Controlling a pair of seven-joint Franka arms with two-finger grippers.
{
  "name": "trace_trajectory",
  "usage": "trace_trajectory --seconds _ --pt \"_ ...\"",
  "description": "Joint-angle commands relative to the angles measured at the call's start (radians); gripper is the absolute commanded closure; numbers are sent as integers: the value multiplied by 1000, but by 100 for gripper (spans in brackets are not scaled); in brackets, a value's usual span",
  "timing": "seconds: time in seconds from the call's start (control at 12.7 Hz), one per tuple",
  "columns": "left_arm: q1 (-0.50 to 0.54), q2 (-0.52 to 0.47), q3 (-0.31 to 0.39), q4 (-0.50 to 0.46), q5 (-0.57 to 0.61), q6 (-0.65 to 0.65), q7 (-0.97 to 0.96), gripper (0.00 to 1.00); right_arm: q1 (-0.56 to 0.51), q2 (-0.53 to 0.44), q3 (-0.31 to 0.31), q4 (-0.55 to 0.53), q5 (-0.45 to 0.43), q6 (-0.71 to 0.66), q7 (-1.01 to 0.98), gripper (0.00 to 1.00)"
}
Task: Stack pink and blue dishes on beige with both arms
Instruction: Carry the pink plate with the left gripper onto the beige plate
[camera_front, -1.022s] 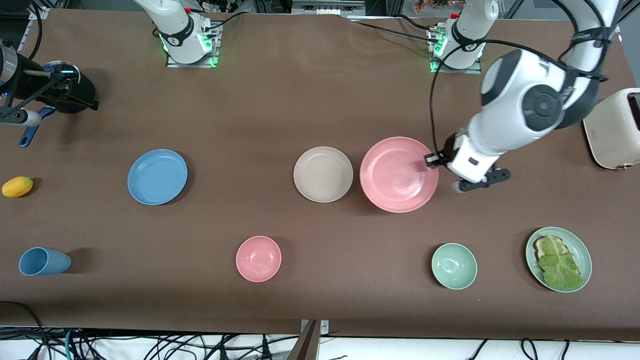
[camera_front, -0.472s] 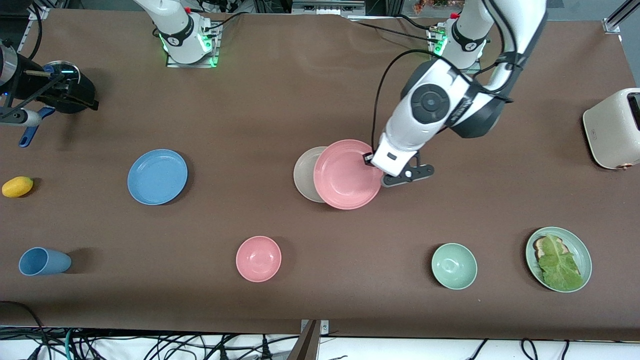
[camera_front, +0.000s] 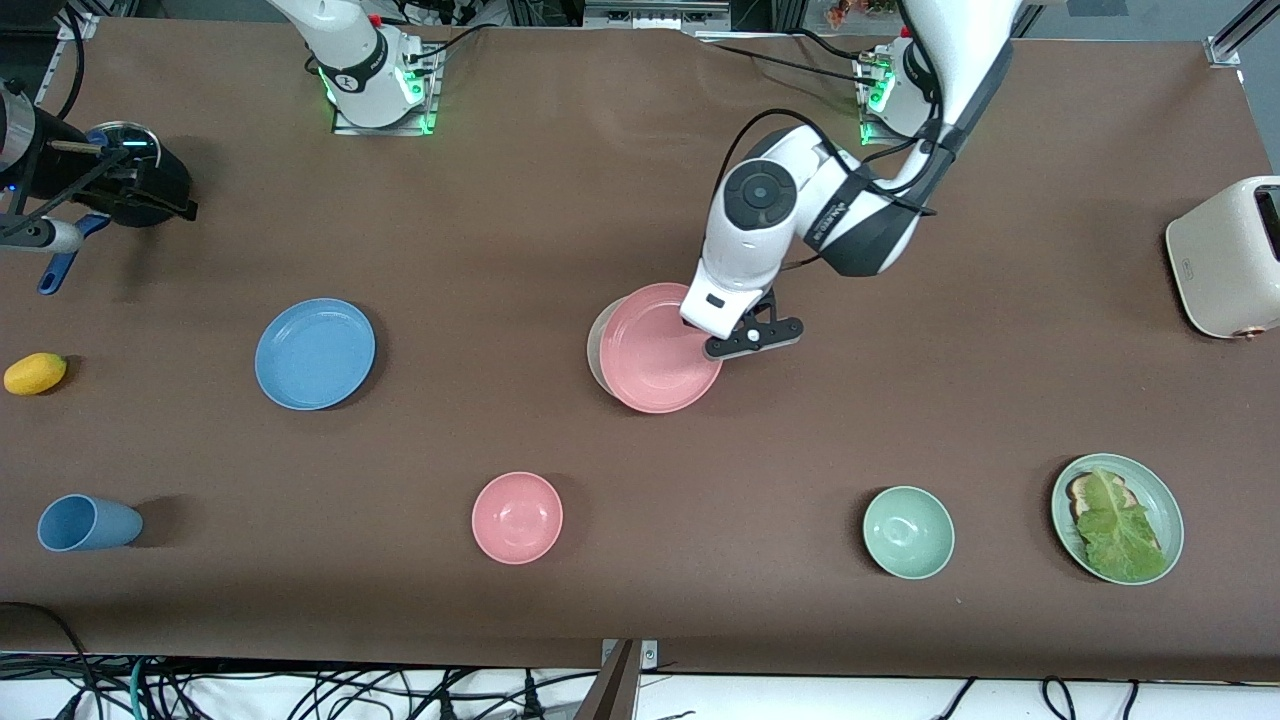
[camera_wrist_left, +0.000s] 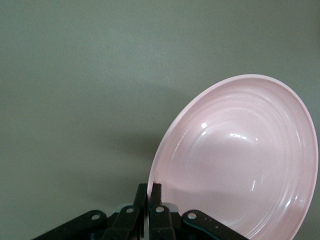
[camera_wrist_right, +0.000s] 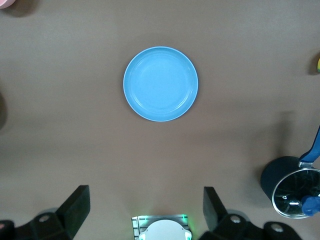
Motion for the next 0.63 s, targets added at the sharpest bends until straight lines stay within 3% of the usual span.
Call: trace_trajectory --seconds 0.0,0.55 --pt "-20 -5 12 -33 37 39 -38 100 3 7 -3 21 4 -19 6 0" --pt "-60 29 14 -99 83 163 -165 100 3 7 -3 21 6 -18 7 0"
